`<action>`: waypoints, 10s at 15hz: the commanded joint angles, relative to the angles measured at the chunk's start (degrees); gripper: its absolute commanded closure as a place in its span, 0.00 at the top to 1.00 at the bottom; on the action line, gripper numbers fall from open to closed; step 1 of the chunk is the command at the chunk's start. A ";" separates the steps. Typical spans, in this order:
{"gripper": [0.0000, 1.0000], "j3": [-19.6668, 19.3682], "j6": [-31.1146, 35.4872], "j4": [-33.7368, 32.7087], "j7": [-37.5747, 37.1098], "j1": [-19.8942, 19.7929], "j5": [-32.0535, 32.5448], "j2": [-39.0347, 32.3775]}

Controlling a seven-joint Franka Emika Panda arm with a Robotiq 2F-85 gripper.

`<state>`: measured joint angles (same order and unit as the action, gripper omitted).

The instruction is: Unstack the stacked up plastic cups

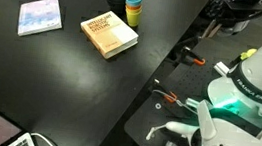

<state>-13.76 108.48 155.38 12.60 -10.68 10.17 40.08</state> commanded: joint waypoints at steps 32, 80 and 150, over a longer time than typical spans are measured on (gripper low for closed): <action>1.00 8.07 26.69 -29.91 -17.61 4.20 0.69 -47.73; 0.01 7.59 28.74 -28.39 -6.97 3.08 -8.94 -43.27; 1.00 9.94 33.94 -33.29 3.26 -2.89 -26.91 -61.38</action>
<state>-5.25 140.62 122.53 13.48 -12.23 -15.42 -20.03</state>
